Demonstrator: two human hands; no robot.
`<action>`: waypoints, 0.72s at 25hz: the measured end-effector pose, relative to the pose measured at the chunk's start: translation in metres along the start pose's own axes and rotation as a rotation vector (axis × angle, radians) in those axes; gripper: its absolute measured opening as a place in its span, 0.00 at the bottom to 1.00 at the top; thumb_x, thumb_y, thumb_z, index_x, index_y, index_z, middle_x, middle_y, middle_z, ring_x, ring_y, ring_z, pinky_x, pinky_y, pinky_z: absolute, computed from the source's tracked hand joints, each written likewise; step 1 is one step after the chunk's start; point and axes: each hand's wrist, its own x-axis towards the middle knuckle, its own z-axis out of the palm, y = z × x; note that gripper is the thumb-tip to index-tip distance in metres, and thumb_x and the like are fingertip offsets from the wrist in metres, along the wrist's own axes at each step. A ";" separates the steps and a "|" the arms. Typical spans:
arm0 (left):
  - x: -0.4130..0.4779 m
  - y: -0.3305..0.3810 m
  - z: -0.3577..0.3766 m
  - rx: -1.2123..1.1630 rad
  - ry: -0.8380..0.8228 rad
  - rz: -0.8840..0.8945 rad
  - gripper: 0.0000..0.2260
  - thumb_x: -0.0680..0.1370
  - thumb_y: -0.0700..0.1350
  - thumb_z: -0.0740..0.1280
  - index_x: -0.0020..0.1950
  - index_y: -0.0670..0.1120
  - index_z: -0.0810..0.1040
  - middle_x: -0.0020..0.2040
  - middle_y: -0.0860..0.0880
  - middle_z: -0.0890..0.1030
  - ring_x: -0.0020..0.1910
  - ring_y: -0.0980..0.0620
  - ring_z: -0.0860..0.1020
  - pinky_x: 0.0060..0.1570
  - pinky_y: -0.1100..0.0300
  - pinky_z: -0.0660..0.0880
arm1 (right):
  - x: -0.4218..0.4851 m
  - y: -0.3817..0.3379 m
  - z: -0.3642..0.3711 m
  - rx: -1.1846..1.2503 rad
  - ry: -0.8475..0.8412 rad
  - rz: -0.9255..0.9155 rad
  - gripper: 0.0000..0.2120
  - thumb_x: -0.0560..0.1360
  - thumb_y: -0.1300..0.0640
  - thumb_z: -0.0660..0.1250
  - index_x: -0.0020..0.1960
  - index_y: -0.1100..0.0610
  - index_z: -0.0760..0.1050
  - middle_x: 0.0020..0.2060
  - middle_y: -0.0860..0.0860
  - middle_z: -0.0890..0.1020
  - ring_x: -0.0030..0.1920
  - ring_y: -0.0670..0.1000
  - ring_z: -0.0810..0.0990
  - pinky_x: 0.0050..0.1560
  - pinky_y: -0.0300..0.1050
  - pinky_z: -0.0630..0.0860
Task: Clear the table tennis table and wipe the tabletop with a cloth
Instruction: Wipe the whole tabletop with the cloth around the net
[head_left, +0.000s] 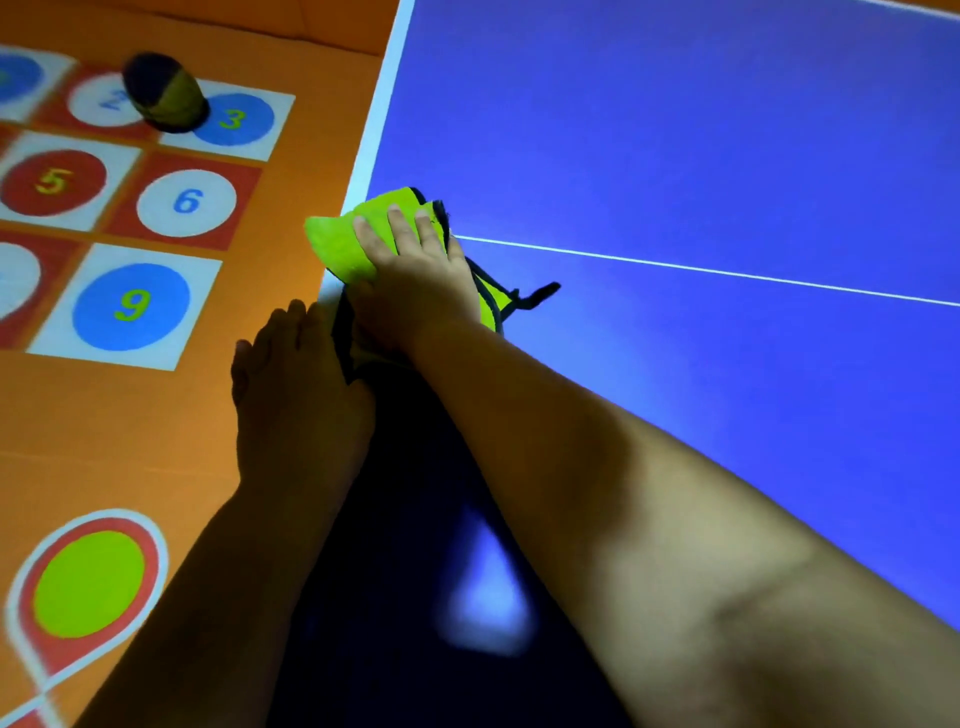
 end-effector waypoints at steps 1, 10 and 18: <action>-0.003 0.010 0.004 -0.013 0.033 -0.003 0.24 0.72 0.38 0.65 0.67 0.35 0.67 0.66 0.35 0.70 0.67 0.35 0.65 0.67 0.40 0.59 | -0.005 0.012 0.000 0.012 0.032 0.029 0.31 0.78 0.40 0.54 0.78 0.45 0.48 0.78 0.52 0.51 0.78 0.57 0.48 0.75 0.59 0.48; -0.045 0.204 0.071 -0.056 -0.055 0.155 0.27 0.76 0.45 0.64 0.72 0.37 0.62 0.73 0.38 0.63 0.73 0.41 0.59 0.72 0.45 0.51 | -0.103 0.239 -0.036 0.131 0.075 0.356 0.31 0.78 0.45 0.53 0.78 0.45 0.47 0.78 0.50 0.49 0.78 0.54 0.45 0.75 0.57 0.45; -0.090 0.363 0.117 -0.102 -0.083 0.317 0.29 0.76 0.47 0.64 0.74 0.39 0.61 0.74 0.41 0.61 0.74 0.44 0.58 0.72 0.48 0.47 | -0.199 0.447 -0.064 0.065 0.096 0.623 0.30 0.79 0.44 0.51 0.79 0.45 0.48 0.79 0.50 0.48 0.78 0.53 0.45 0.76 0.55 0.46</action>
